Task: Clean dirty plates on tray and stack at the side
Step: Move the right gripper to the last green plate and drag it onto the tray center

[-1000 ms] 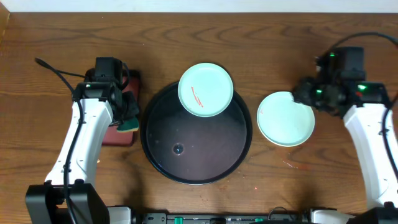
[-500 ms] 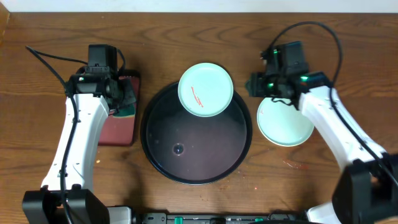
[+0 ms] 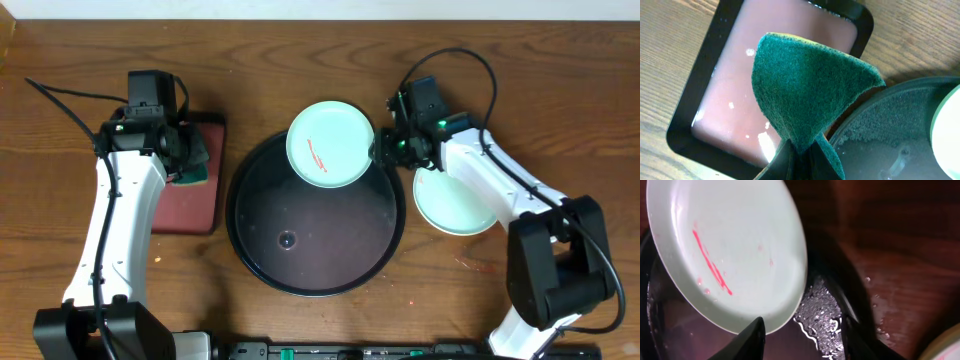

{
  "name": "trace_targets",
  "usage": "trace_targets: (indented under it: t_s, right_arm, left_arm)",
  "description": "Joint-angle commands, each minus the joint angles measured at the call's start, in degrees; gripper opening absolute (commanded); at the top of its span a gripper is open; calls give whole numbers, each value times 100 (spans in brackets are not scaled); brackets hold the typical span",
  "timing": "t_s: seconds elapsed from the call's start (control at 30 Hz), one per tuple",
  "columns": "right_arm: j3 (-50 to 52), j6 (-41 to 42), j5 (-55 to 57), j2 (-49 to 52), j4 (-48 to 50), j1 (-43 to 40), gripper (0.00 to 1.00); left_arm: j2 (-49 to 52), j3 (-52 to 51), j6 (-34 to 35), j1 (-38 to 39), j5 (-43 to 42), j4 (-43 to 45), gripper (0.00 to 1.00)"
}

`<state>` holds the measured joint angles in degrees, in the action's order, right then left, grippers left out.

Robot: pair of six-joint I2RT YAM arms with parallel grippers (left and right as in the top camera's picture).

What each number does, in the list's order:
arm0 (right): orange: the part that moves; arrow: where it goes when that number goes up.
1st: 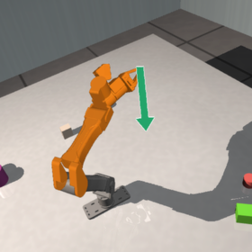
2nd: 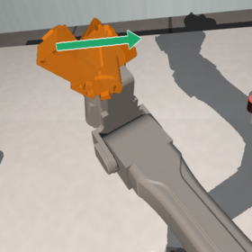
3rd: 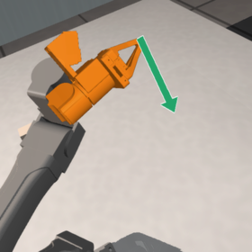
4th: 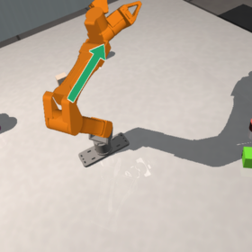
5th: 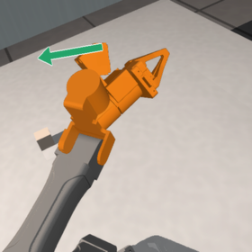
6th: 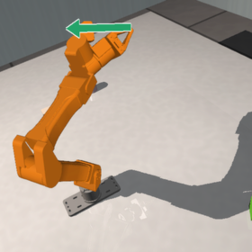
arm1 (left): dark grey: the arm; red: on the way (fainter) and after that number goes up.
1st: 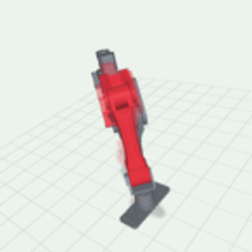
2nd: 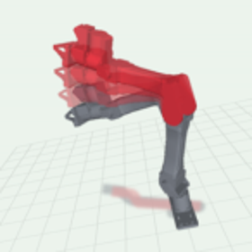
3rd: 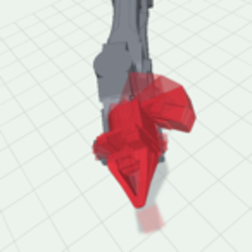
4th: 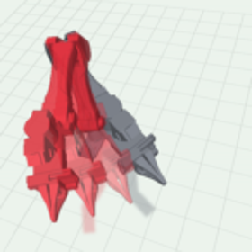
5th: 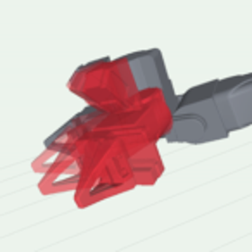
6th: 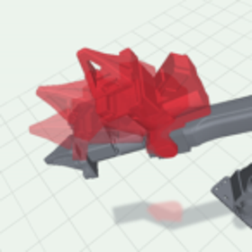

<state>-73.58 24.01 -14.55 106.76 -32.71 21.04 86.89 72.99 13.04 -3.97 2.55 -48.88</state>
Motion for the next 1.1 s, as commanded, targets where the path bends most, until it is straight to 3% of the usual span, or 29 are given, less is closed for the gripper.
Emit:
trace_targets:
  t_s: [0.0,0.8,1.07]
  right_arm:
    - [-131,254,50,20,28,118,45]
    - [-129,669,662,382,358,595,39]
    - [-129,916,1023,811,505,767,28]
  left_arm:
    - [-9,149,-96,-15,94,-13,7]
    - [-9,133,-31,-15,92,-205,8]
    - [-7,133,-33,-15,94,-201,7]
